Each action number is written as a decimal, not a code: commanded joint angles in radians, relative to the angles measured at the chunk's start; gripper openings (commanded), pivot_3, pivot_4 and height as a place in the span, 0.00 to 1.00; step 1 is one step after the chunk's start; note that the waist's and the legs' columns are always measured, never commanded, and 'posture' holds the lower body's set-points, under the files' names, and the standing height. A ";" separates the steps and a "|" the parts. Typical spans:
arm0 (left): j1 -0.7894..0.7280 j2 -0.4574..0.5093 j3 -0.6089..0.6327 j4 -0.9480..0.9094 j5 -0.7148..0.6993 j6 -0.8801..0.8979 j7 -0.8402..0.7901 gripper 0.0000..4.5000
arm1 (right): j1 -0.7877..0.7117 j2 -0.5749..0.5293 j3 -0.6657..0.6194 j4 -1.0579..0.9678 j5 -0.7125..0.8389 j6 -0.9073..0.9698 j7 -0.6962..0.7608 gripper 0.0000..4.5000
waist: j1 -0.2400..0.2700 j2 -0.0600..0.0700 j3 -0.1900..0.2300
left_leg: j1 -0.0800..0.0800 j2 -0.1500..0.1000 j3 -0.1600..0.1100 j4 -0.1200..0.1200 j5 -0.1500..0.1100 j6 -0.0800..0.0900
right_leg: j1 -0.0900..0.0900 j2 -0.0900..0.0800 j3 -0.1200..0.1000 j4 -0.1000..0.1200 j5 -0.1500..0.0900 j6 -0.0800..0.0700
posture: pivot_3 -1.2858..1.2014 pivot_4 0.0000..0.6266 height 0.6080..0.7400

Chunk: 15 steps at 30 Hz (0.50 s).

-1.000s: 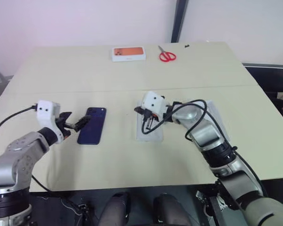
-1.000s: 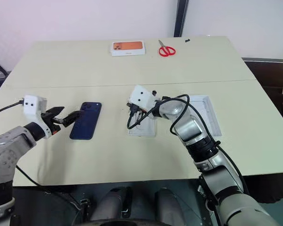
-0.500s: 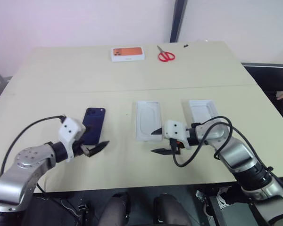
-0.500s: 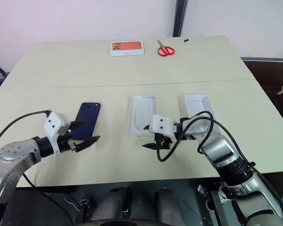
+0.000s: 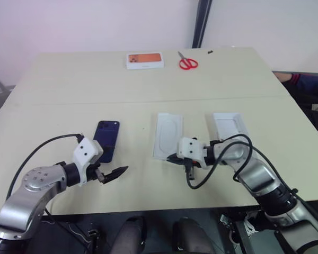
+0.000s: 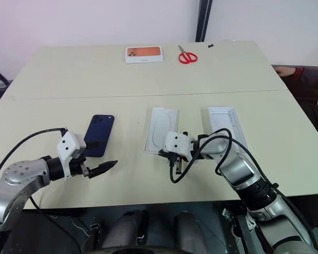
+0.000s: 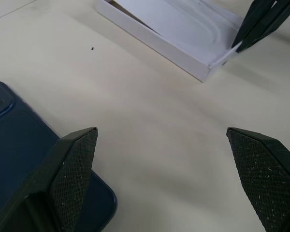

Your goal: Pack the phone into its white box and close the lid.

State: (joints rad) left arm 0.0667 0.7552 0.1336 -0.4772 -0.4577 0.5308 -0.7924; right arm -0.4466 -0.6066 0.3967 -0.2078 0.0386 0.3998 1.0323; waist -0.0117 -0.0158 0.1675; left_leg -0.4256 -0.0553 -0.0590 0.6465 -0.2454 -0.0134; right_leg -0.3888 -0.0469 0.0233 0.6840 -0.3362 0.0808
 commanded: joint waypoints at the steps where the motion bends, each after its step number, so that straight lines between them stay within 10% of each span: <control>1: 0.013 0.003 0.040 -0.030 -0.005 -0.010 0.009 1.00 | 0.004 0.017 0.008 -0.055 0.020 -0.040 0.017 0.01 | 0.000 0.000 0.000 | 0.000 0.000 0.000 0.000 0.000 0.000 | 0.000 0.000 0.000 0.000 0.000 0.000 | 0.52 0.24 1.00; 15: 0.031 -0.002 0.107 -0.012 -0.020 0.000 0.039 1.00 | -0.056 0.126 0.077 -0.032 -0.037 -0.018 -0.031 0.01 | 0.001 0.000 0.000 | 0.000 0.000 0.000 0.001 0.000 0.000 | 0.000 0.000 0.000 0.000 0.000 0.000 | 0.52 0.24 1.00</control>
State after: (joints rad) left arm 0.0951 0.7533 0.2130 -0.4760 -0.4692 0.5358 -0.7573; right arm -0.4829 -0.4883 0.4719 -0.2286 0.0017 0.3873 1.0055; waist -0.0110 -0.0158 0.1675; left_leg -0.4256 -0.0554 -0.0592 0.6470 -0.2453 -0.0135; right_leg -0.3889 -0.0468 0.0230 0.6843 -0.3362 0.0809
